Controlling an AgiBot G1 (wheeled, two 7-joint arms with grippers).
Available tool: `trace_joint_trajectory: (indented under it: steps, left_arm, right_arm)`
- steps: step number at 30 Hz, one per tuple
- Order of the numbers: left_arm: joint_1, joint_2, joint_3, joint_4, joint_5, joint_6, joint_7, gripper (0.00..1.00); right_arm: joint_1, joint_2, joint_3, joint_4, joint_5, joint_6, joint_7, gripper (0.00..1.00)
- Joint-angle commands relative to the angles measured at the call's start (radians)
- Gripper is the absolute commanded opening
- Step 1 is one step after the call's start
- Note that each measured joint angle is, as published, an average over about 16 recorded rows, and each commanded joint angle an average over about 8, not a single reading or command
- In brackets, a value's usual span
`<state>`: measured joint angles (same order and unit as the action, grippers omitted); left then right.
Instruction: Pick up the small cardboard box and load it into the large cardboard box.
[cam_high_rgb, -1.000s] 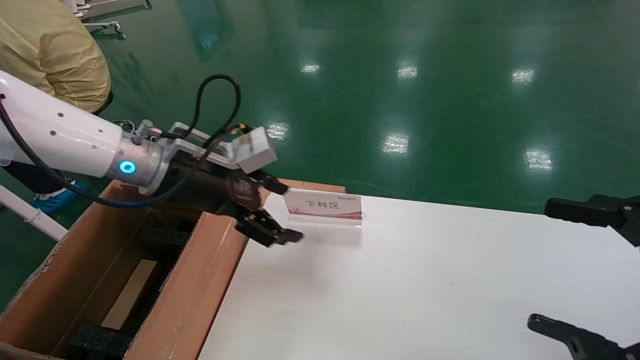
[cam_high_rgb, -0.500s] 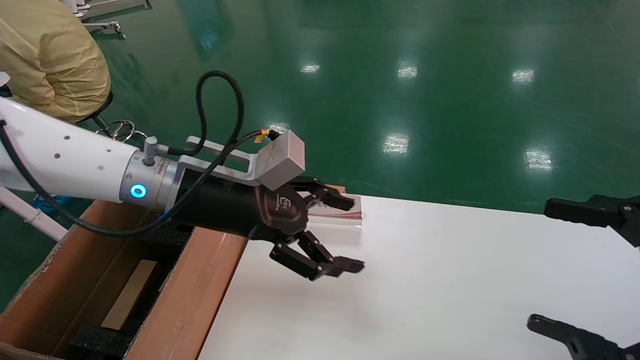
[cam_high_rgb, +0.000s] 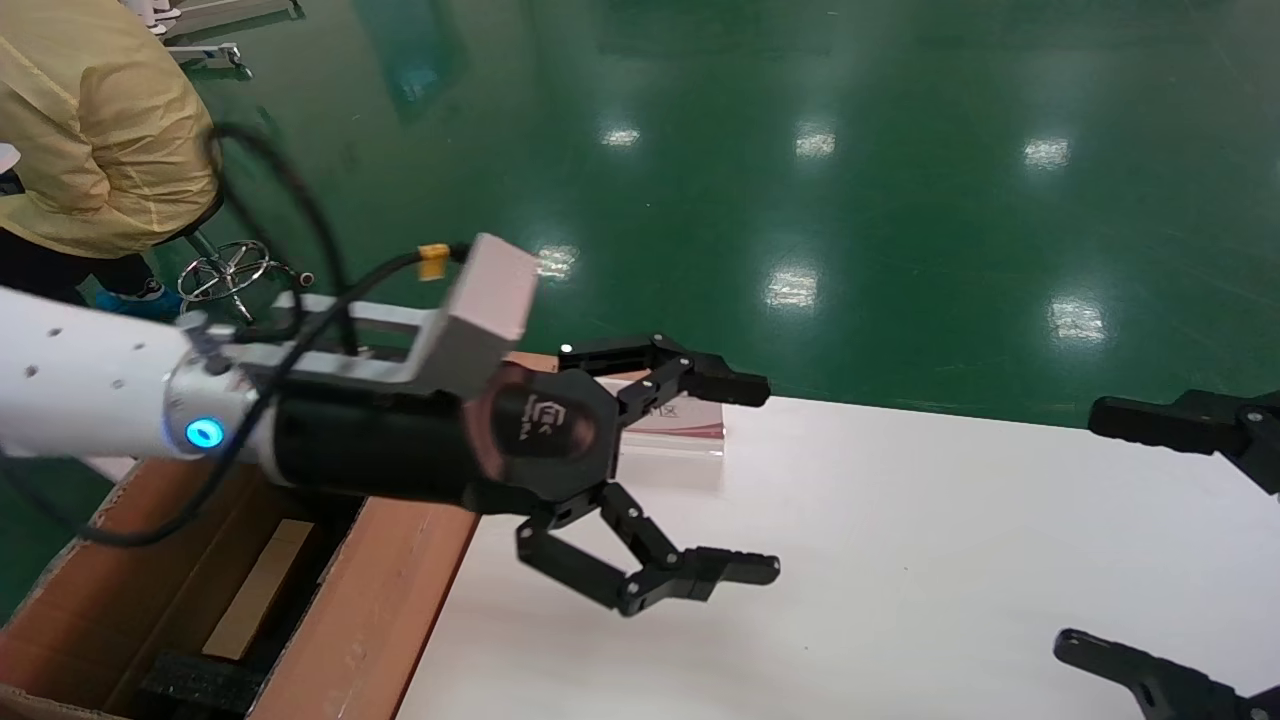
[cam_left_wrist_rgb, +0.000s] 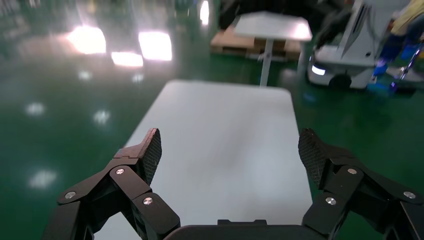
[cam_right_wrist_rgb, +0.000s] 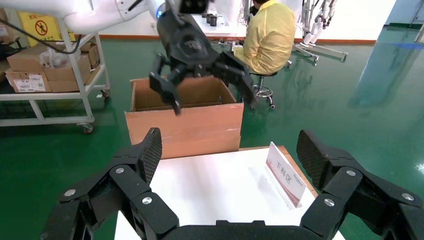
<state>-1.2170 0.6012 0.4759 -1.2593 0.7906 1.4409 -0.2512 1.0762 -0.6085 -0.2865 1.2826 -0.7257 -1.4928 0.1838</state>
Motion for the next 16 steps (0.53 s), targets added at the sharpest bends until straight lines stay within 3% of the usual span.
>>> trace_joint_trajectory:
  steps: [1, 7, 16]
  left_arm:
    - [0.049, 0.003, -0.067, -0.009, -0.021, 0.019, 0.022, 1.00]
    - [0.136, 0.010, -0.187, -0.023, -0.057, 0.052, 0.061, 1.00]
    - [0.142, 0.010, -0.195, -0.024, -0.060, 0.055, 0.064, 1.00]
  right_arm:
    - [0.000, 0.000, 0.001, 0.000, -0.001, 0.000, 0.000, 1.00]
    - [-0.001, -0.001, 0.003, 0.001, -0.002, -0.001, 0.002, 1.00]
    - [-0.001, -0.002, 0.006, 0.001, -0.004, -0.002, 0.003, 1.00]
